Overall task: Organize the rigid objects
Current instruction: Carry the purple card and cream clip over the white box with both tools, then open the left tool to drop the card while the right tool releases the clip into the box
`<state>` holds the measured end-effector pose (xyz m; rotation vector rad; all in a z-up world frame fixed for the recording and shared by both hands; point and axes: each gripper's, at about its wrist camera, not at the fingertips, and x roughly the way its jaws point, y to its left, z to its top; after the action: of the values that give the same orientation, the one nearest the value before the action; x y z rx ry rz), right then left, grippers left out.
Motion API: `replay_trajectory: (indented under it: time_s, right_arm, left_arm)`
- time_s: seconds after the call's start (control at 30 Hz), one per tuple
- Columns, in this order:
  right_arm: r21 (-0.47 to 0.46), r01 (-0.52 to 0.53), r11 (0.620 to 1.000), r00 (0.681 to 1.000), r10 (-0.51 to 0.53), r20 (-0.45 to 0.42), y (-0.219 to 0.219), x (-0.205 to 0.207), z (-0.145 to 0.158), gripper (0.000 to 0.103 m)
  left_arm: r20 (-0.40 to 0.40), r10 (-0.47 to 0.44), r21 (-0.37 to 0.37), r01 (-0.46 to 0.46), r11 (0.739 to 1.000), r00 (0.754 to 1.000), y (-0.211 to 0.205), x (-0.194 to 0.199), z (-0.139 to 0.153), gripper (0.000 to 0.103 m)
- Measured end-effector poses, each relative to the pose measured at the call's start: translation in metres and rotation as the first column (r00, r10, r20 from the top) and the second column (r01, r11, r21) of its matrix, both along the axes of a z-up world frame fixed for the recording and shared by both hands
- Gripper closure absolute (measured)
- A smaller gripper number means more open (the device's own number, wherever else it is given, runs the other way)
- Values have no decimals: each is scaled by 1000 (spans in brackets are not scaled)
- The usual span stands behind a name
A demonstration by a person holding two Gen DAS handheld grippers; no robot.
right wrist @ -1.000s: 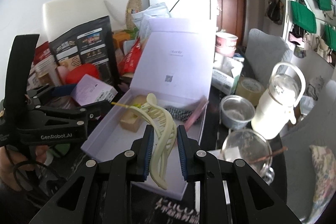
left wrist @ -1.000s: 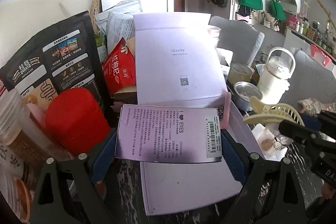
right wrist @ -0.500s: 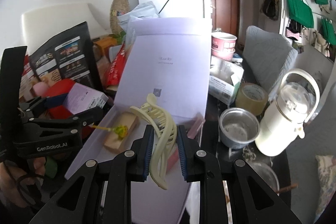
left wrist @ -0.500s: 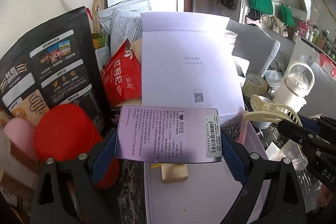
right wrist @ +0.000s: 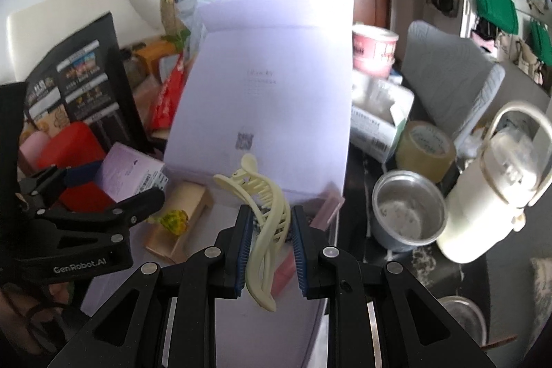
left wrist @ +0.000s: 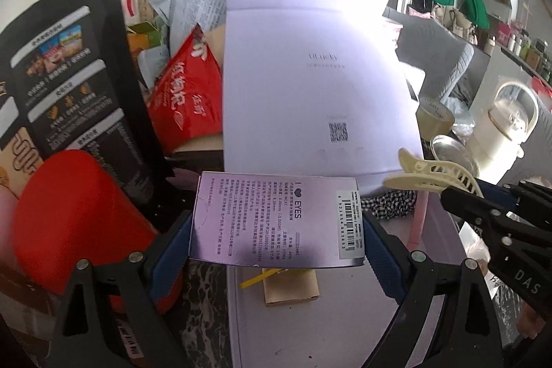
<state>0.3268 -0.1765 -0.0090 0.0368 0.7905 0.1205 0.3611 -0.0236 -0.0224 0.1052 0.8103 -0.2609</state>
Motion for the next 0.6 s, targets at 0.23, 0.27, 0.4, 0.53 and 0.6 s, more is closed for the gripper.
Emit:
replay_trajectory:
  time_s: [0.23,0.27,0.4,0.53,0.6]
  right_arm:
    - [-3,10,1000,998,-10,-66,-4,11,-17,81]
    - [-1,12,1000,997,-12,-74,-5,12,-19,81]
    - [-4,15,1000,995,-15,-97,-4,15,-24,81]
    - [-18,19,1000,993,-20,-114,-1,18,-30,81]
    - [-10,18,1000,992,-19,-124,-1,20,-32,81]
  left_arm:
    - [-41,-17,38,18,999,999,-12,5,-16,10]
    - [-45,-15,42,17,999,999,-13,5,-18,10]
    - [-62,-18,49,21,999,998,-16,6,-25,10]
    - [-98,-22,19,24,1000,995,-14,11,-31,10]
    - [-102,-26,18,28,999,994,-14,11,-33,10]
